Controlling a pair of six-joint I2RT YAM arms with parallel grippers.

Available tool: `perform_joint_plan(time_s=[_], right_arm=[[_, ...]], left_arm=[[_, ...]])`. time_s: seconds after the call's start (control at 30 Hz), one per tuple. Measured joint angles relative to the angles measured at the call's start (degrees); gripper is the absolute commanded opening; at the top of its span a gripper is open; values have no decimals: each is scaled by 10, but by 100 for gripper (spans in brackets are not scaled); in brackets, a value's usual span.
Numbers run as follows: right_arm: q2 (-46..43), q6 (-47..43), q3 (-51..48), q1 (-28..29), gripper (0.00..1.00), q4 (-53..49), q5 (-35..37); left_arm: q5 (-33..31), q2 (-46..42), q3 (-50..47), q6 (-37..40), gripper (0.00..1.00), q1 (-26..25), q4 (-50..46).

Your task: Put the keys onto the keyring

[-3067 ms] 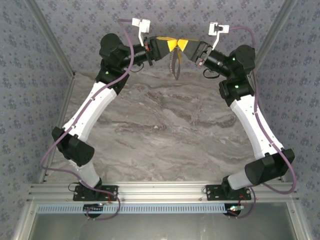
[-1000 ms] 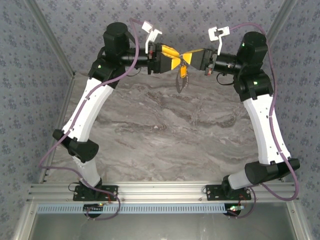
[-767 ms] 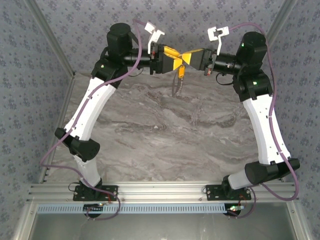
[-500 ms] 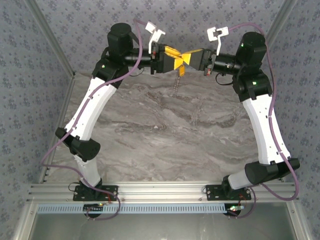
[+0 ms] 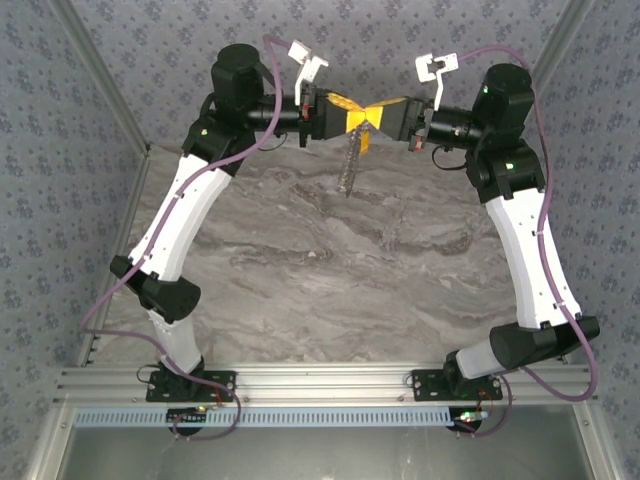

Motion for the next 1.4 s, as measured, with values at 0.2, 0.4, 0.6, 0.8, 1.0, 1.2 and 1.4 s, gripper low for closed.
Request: perform_joint_plan(time_s=[0.2,0.4,0.6,0.8,1.0,1.2,1.4], right_arm=[[0,10,-4,-2,38,6,6],[-25,63,-75,-33,48,83,15],[-63,137,-161,-55,51,188,35],[-76,203,-229,-31,52,283,52],[-76,223,-253,1,51,317,63],[-76,232,-262,18,32,327,67],[-76,238,-263,22,6,340,71]], left_arm=[[1,0,0,1,0,0,0],[-20,0,4,1,0,-1,3],[-31,0,4,-3,0,0,15],[-39,0,4,-12,0,0,30],[-48,0,4,-15,0,3,36],[-54,0,2,-19,0,6,44],[-63,-4,-22,-28,0,8,60]])
